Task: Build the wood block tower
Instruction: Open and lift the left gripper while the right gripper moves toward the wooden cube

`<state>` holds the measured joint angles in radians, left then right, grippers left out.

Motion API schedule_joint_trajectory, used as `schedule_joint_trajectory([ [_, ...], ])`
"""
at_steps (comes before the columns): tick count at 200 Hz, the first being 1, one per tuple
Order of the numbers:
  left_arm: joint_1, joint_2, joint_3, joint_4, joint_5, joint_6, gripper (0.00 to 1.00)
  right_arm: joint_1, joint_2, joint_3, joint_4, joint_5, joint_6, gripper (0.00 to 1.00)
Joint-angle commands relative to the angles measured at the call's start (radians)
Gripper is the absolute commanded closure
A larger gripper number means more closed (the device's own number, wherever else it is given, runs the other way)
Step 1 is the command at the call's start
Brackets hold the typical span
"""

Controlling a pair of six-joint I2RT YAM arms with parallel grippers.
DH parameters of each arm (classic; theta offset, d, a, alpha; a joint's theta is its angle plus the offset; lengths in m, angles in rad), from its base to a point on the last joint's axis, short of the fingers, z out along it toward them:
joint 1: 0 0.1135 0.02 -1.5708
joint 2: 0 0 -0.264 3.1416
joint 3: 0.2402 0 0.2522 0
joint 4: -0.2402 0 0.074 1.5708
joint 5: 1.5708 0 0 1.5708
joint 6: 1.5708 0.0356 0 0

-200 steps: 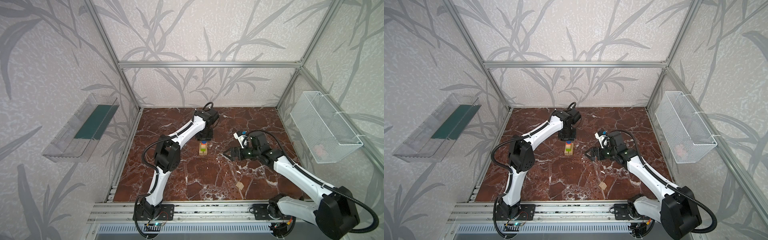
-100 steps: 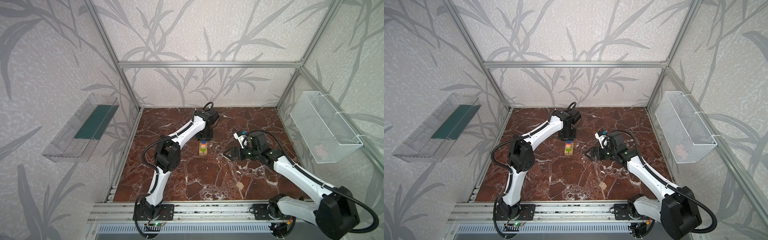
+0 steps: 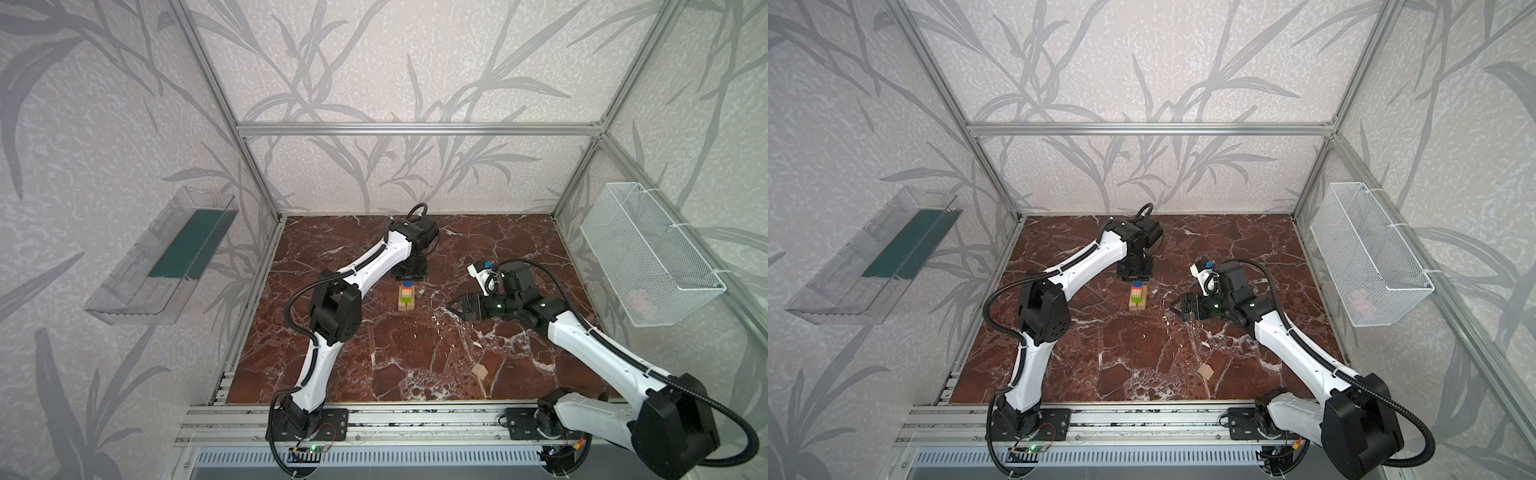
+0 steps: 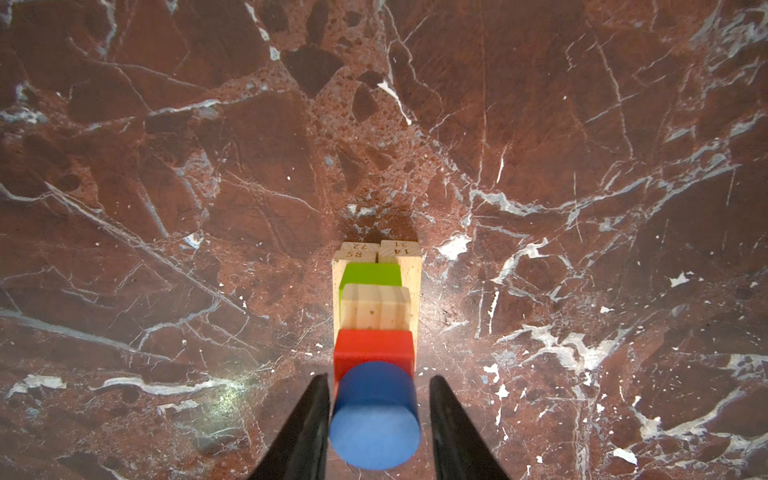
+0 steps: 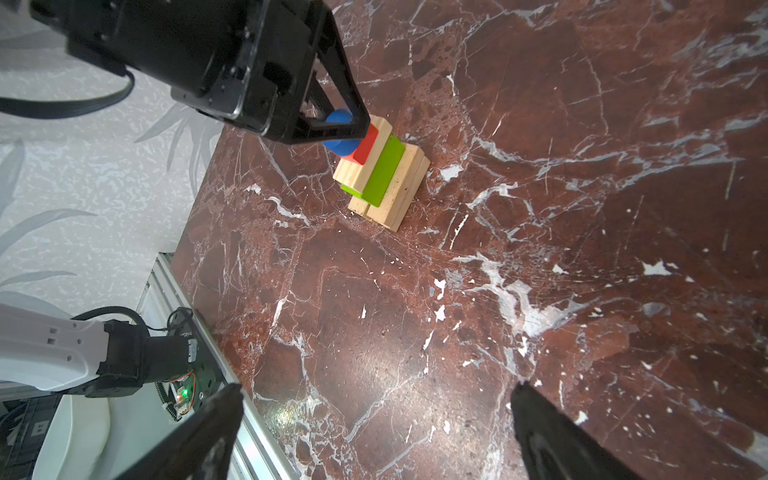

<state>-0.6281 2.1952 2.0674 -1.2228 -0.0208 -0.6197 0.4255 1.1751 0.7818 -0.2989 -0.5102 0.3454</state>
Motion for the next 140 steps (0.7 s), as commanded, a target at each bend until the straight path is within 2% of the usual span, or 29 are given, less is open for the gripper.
schedule_joint_trajectory([
  [1, 0.004, -0.046, 0.028, -0.044, -0.02, 0.01, 0.59, 0.004, -0.017, 0.039, -0.085, 0.044, -0.016, 0.01],
  [38, -0.009, -0.145, -0.04, -0.022, -0.045, 0.016, 0.54, 0.001, -0.013, 0.045, -0.215, 0.125, -0.008, 0.01],
  [66, -0.023, -0.264, -0.168, 0.037, -0.055, 0.011, 0.49, -0.001, 0.001, 0.035, -0.307, 0.178, 0.016, 0.01],
  [87, -0.031, -0.386, -0.309, 0.116, -0.037, 0.006, 0.45, -0.001, 0.002, 0.016, -0.359, 0.201, 0.033, 0.01],
  [140, -0.035, -0.757, -0.755, 0.425, 0.101, -0.012, 0.31, 0.029, 0.004, -0.059, -0.437, 0.21, 0.093, 0.01],
])
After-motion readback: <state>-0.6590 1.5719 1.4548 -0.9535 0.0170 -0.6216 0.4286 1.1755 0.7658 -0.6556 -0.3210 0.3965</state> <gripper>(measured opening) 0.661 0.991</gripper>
